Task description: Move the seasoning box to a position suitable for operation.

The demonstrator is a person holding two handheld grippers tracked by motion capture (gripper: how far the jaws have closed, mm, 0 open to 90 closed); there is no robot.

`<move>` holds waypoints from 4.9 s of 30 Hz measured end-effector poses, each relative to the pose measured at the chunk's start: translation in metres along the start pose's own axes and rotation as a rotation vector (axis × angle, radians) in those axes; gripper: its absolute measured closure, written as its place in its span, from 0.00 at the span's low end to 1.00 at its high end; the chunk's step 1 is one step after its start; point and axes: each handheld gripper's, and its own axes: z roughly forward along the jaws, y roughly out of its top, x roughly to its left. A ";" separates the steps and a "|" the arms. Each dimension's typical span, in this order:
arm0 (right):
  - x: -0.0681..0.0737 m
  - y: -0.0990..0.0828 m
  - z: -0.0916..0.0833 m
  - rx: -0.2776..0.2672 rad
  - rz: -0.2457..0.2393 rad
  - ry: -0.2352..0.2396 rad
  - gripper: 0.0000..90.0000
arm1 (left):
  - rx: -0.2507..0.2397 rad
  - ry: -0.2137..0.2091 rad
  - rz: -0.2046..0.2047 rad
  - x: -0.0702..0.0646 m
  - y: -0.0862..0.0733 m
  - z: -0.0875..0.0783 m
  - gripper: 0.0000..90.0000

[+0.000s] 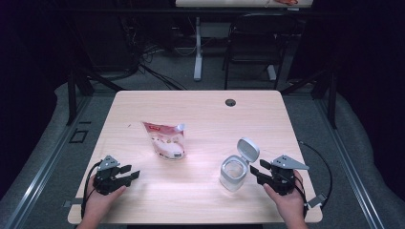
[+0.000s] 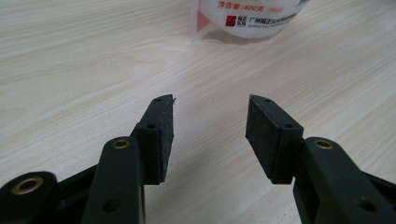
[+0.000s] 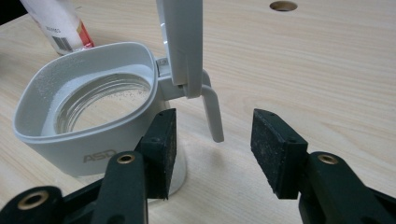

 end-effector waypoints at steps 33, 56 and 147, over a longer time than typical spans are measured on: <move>0.030 0.079 -0.047 -0.061 -0.067 0.121 0.23 | -0.092 -0.061 -0.034 0.001 0.100 -0.048 0.59; 0.105 0.132 0.055 -0.097 -0.182 0.264 0.62 | -0.142 -0.101 0.026 0.006 0.135 -0.011 0.60; 0.129 0.074 0.021 -0.074 -0.175 0.302 0.72 | -0.109 -0.279 0.175 -0.091 0.101 -0.035 0.90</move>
